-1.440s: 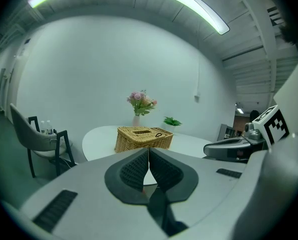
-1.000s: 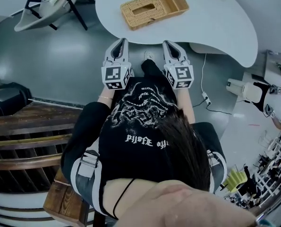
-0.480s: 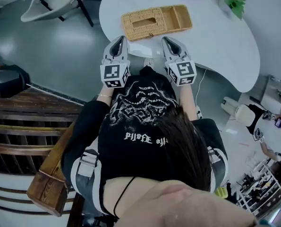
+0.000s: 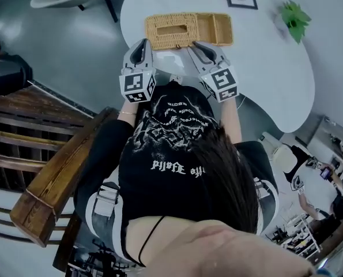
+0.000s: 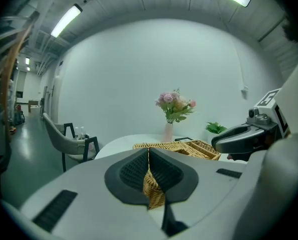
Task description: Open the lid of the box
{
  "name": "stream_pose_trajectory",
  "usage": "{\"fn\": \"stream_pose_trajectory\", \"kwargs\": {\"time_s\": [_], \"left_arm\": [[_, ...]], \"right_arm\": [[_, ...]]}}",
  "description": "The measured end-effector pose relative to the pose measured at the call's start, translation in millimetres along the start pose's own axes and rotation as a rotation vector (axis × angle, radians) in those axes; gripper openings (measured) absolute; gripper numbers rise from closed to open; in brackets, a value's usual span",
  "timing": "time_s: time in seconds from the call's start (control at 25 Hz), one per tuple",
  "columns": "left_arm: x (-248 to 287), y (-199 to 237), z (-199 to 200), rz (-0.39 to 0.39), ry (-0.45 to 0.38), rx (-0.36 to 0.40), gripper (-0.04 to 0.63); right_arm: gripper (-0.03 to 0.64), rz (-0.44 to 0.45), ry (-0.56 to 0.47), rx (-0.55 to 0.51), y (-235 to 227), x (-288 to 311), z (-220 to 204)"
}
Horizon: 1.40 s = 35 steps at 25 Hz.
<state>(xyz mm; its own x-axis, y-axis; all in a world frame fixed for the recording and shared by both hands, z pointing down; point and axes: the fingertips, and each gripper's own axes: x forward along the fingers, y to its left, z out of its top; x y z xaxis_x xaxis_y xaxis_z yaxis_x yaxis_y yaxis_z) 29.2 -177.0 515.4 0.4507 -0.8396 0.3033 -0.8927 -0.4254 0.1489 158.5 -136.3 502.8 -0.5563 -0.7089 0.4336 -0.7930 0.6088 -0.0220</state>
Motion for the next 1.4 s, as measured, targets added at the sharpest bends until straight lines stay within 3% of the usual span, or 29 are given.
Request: {"fn": "stream_pose_trajectory", "kwargs": {"time_s": [0.24, 0.56, 1.0, 1.08, 1.16, 1.4], "left_arm": [[-12.1, 8.4, 2.0, 0.077, -0.01, -0.017, 0.025], [-16.2, 21.9, 2.5, 0.083, 0.009, 0.016, 0.025], [-7.0, 32.9, 1.3, 0.043, 0.05, 0.052, 0.025], [-6.3, 34.3, -1.2, 0.041, 0.057, 0.052, 0.025], [-6.0, 33.8, -2.4, 0.033, 0.06, 0.055, 0.025], [-7.7, 34.5, -4.3, 0.023, 0.065, 0.059, 0.025]], "right_arm": [[0.095, 0.128, 0.079, -0.12, 15.5, 11.2, 8.4], [0.132, 0.222, 0.213, -0.238, 40.9, 33.5, -0.5], [0.132, 0.243, 0.417, -0.386, 41.8, 45.1, -17.5], [0.118, 0.231, 0.431, -0.402, 39.9, 47.2, -19.9], [0.052, 0.215, 0.444, -0.421, 37.1, 48.1, -22.1], [0.037, 0.214, 0.442, -0.425, 37.6, 47.4, -18.8]]}}
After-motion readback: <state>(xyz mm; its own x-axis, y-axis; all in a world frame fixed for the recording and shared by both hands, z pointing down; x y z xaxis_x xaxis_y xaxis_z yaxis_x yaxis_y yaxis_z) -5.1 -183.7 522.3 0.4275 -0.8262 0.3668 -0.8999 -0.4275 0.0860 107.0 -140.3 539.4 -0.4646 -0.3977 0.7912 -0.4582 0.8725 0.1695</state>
